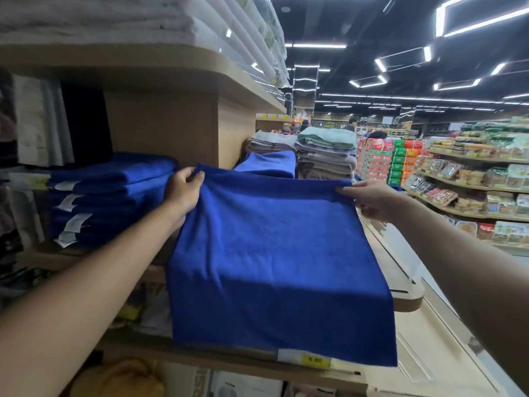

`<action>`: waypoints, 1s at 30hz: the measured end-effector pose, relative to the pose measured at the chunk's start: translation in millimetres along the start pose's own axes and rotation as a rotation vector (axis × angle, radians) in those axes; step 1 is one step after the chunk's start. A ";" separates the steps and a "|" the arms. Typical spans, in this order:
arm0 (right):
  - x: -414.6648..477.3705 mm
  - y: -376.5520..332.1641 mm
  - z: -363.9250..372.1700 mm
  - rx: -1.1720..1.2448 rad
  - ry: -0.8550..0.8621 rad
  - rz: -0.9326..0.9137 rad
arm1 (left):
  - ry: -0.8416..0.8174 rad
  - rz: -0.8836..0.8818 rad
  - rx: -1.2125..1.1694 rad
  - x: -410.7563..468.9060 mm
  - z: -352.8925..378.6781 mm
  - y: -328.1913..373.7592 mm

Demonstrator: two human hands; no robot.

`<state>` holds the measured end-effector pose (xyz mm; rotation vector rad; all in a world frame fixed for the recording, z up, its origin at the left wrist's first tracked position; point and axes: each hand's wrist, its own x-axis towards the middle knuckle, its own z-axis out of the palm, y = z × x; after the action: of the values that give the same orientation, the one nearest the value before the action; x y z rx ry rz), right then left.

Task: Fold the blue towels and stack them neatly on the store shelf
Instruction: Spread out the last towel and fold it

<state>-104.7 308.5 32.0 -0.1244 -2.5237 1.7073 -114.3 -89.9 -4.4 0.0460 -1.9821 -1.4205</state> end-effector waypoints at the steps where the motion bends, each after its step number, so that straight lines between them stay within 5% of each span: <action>1: 3.1 -6.0 1.0 -0.005 0.038 -0.026 | 0.003 0.001 -0.014 8.7 2.2 6.6; 9: 29.0 -26.4 7.5 -0.010 0.245 -0.234 | -0.055 -0.085 -0.133 42.4 23.6 33.9; 15: 18.7 4.9 11.6 -0.125 0.159 -0.142 | -0.202 -0.189 -0.212 22.0 22.0 14.6; 20: -26.1 -13.5 -12.3 -0.064 0.107 -0.255 | -0.243 -0.178 -0.358 3.3 -15.0 41.7; 24: -87.9 -18.5 -39.8 -0.049 -0.019 -0.412 | -0.350 -0.055 -0.423 -31.8 -66.2 59.0; 30: -180.1 14.6 -42.0 -0.605 -0.415 -0.481 | -0.754 0.172 -0.149 -105.7 -128.0 39.5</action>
<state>79.4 331.2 28.4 0.8028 -2.9368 0.8249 49.9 -136.7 -3.2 -0.8151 -2.3647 -1.6049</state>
